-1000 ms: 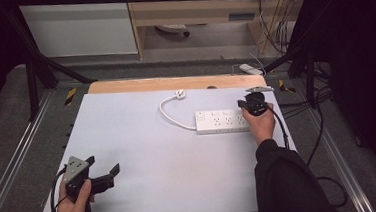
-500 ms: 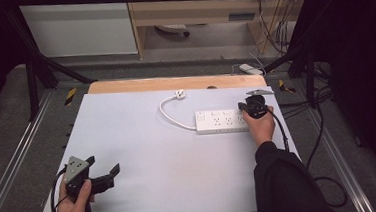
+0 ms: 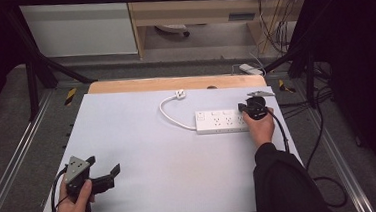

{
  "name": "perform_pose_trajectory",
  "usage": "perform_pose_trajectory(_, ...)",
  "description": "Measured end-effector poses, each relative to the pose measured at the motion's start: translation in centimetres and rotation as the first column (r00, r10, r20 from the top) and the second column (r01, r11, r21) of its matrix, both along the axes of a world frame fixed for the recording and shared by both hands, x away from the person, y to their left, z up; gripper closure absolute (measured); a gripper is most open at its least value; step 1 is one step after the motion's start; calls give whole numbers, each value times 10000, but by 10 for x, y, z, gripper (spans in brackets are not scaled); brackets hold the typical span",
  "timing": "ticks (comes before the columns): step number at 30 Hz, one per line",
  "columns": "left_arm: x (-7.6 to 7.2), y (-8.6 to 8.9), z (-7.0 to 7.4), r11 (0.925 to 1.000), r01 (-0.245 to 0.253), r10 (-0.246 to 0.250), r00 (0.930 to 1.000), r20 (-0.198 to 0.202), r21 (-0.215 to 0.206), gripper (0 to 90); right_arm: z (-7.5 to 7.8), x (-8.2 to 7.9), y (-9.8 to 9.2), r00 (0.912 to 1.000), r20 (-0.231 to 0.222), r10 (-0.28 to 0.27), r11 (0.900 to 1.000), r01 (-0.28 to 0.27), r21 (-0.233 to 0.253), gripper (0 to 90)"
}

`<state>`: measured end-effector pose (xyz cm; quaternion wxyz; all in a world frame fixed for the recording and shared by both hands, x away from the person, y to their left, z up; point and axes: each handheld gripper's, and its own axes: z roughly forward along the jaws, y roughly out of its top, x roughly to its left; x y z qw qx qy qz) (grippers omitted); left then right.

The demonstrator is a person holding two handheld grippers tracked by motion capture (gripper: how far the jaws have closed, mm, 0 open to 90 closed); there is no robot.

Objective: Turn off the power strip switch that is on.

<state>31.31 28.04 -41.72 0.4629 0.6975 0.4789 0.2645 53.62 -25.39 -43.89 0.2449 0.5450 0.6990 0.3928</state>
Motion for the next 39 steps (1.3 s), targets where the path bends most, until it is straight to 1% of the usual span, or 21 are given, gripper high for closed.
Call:
perform_pose_trajectory(12, 0, 0, 0, 10000, 21, -21, 10000, -4, 12, 63, -2, -3, -4, 9999, 68, -90, 10000, 90, -18, 900)
perform_pose_trajectory(20, 0, -1, 0, 10000, 45, -45, 10000, -3, 32, 63, -3, -7, -6, 9997, 193, -122, 9999, 120, 112, 900)
perform_pose_trajectory(39, 0, -1, 0, 10000, 79, -79, 10000, -20, 25, 63, -2, -11, -4, 9996, 257, 110, 9999, -107, -119, 900)
